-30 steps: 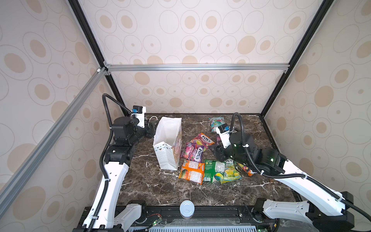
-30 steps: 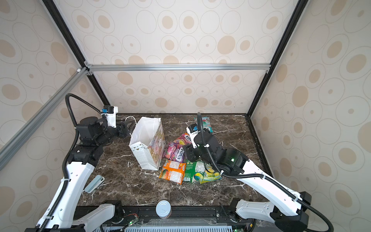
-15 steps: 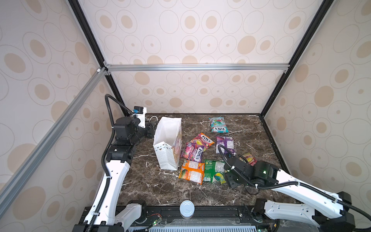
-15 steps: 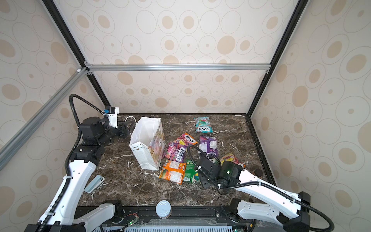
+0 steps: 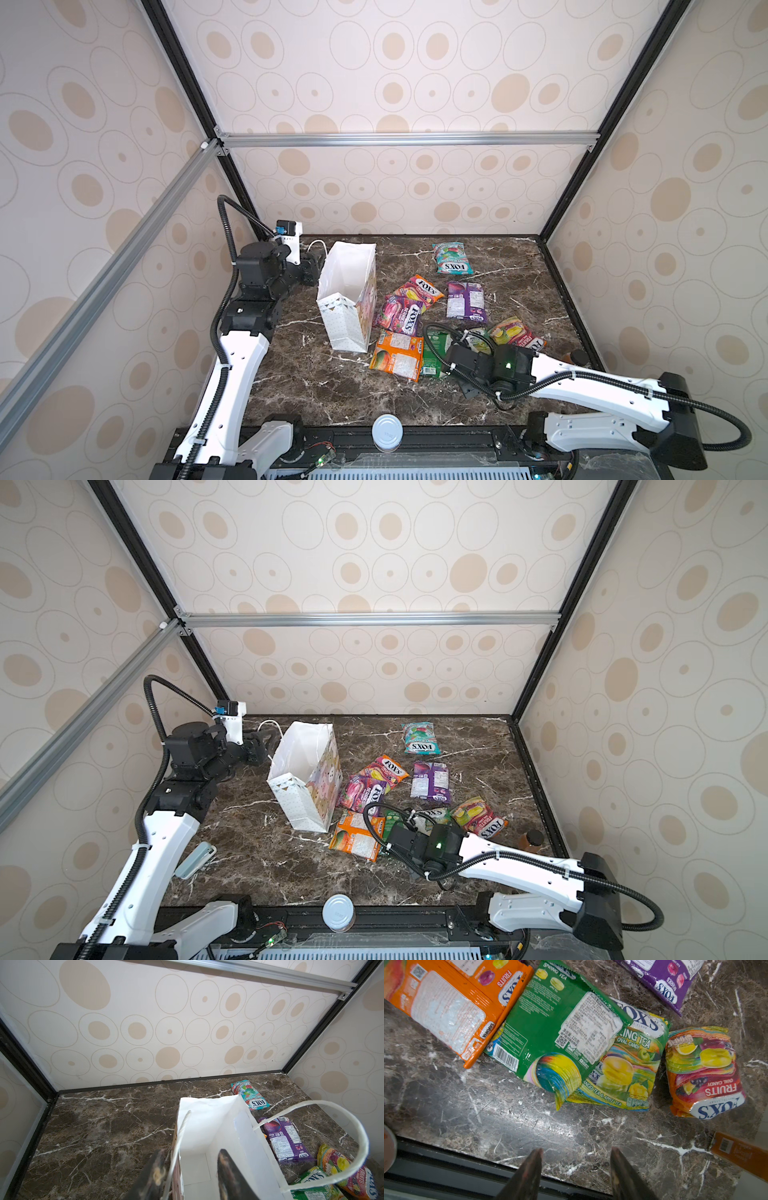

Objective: Place the snacks into the paper bag
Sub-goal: 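Move the right gripper down over the green Fox's spring tea packet, then close the right gripper on the green packet's edge and lift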

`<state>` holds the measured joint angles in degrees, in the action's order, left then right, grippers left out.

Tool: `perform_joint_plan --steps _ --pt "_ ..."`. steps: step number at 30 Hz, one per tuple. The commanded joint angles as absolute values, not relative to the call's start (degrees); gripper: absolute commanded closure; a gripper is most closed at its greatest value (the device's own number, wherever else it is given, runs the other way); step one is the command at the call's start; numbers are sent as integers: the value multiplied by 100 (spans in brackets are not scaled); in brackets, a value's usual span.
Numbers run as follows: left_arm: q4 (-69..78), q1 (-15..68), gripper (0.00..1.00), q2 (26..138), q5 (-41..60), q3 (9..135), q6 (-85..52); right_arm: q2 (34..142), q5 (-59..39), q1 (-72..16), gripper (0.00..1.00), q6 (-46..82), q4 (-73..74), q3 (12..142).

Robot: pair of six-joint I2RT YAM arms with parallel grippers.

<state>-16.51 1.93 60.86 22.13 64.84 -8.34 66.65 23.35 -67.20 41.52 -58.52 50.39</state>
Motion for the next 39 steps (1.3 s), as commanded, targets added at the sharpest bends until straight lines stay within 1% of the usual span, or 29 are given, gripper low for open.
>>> perform_joint_plan --steps 1,4,6,8,14,15,17,23,39 --pt "-1590 161 59 6122 2425 6567 -907 6919 2749 -6943 44 4663 -5685 4920" --pt "-1533 158 59 6065 2551 6535 -923 7085 2769 -6978 44 4685 -5334 4762" --pt "-1539 159 67 6073 2663 6572 -931 7144 2764 -6978 43 4670 -5119 4686" --pt "-1506 159 73 6043 2908 6561 -945 7202 2767 -6978 43 4647 -5011 4654" --pt "-1462 158 80 6020 2887 6516 -958 7436 2827 -6975 44 4503 -4957 4618" --pt "-1475 159 82 6042 2889 6529 -954 7476 2821 -6978 46 4467 -4972 4610" --pt "-1468 160 83 6038 2893 6530 -956 7523 2830 -6978 48 4490 -5000 4580" --pt "-1441 162 88 5978 2864 6504 -958 7558 2786 -6966 48 4553 -4780 4346" --pt "-1432 164 93 6003 2887 6495 -967 7809 2854 -6850 55 4542 -4418 4126"
